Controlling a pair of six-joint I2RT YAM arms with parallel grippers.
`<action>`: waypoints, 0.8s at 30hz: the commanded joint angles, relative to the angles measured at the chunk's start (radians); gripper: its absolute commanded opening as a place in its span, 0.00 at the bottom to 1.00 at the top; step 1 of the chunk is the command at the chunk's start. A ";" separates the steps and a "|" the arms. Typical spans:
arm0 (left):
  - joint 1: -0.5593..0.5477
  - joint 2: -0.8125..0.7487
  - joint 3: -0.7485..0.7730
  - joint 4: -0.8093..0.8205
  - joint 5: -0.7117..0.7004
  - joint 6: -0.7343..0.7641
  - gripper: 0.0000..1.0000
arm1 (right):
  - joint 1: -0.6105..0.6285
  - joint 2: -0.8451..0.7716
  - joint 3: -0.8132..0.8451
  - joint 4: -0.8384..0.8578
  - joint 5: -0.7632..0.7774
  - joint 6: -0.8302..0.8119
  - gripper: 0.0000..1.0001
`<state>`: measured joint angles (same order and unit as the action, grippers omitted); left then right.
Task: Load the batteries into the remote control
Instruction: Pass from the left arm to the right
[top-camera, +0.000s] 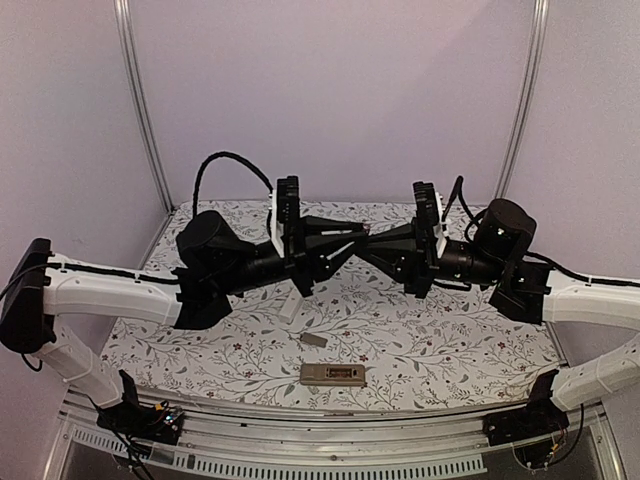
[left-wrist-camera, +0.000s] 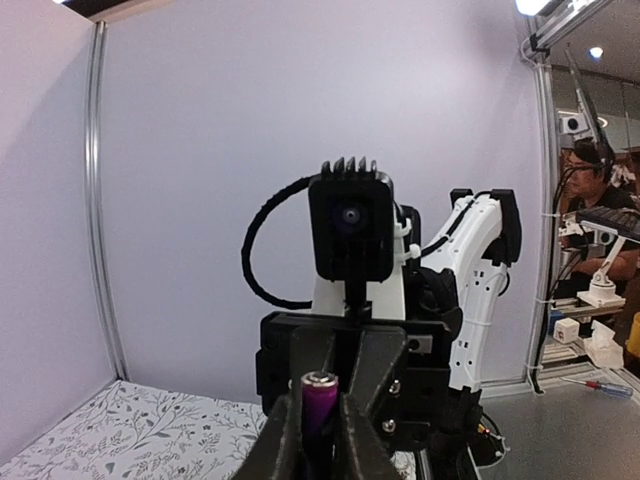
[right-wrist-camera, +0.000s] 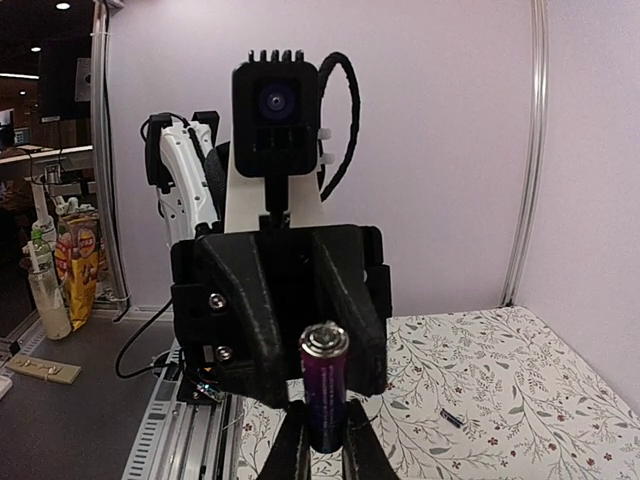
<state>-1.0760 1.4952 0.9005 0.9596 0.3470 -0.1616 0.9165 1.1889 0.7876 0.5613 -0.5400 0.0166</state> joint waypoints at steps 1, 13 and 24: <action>0.000 -0.019 -0.019 -0.070 -0.040 0.015 0.52 | 0.006 -0.036 0.038 -0.096 0.076 -0.058 0.00; 0.000 -0.132 0.066 -0.541 -0.274 -0.041 0.69 | 0.034 -0.016 0.211 -0.670 0.511 -0.331 0.00; 0.001 -0.035 0.188 -0.596 -0.279 -0.162 0.61 | 0.112 0.072 0.291 -0.685 0.670 -0.518 0.00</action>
<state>-1.0760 1.4143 1.0317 0.4244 0.0750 -0.2832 0.9916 1.2247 1.0286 -0.0933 0.0463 -0.4194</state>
